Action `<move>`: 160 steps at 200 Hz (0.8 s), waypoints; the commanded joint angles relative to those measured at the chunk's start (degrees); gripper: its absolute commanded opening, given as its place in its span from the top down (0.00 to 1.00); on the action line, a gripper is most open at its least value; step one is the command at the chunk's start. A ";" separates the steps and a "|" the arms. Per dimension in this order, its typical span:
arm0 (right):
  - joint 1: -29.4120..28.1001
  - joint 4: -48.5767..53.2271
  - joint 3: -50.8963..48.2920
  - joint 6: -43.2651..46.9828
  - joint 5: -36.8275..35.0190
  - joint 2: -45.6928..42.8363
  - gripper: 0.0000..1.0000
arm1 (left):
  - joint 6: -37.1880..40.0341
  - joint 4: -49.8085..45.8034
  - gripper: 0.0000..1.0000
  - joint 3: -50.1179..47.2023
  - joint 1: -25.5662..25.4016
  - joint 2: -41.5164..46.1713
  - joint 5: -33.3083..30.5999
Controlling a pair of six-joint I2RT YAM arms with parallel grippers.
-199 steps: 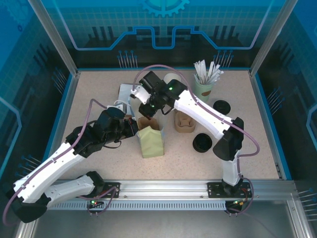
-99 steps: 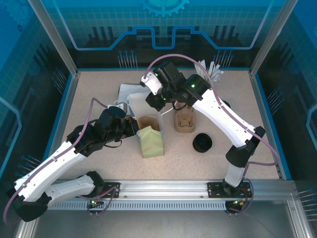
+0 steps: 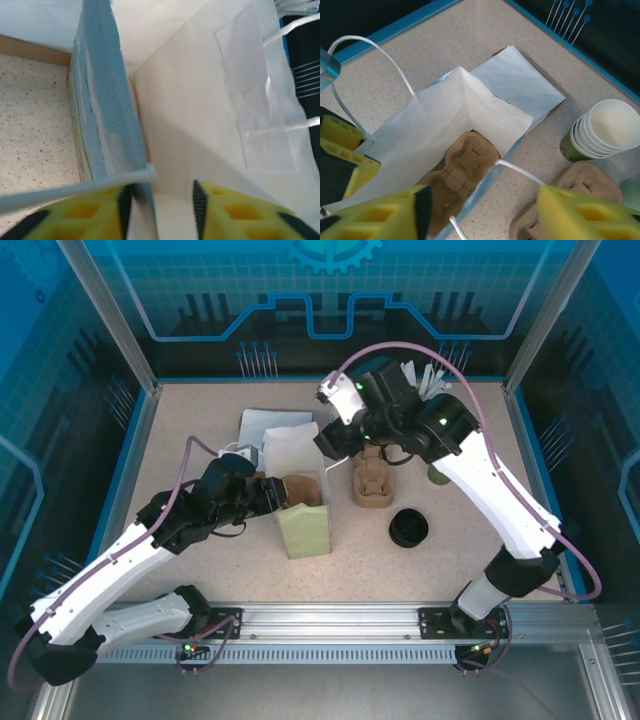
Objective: Pack the takeout coffee
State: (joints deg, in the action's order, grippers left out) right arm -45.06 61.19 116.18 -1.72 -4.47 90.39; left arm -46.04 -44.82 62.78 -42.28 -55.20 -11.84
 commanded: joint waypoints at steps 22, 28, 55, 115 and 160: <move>3.02 -6.04 -7.53 -1.51 1.92 -7.36 0.20 | 2.51 -2.48 0.36 4.41 -0.21 0.60 -2.10; 3.57 -6.88 -8.91 -1.83 2.52 -8.39 0.17 | 2.94 -3.14 0.33 5.13 -0.19 0.66 -2.41; 5.98 -10.03 -14.67 -3.11 4.30 -13.40 0.03 | 5.02 -7.71 0.21 8.57 -0.17 1.21 -4.62; 13.37 -12.90 -26.89 -5.68 3.62 -23.89 0.00 | 9.56 -17.81 0.10 17.65 2.29 1.48 -8.13; 18.13 -11.81 -35.93 -5.89 -0.10 -28.97 0.00 | 17.00 -24.53 0.07 29.34 6.54 -5.08 -7.65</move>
State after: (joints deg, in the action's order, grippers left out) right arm -29.17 49.67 84.07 -6.50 -2.72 63.16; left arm -35.51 -63.99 86.39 -37.74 -56.49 -18.50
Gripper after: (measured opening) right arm 0.997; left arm 0.922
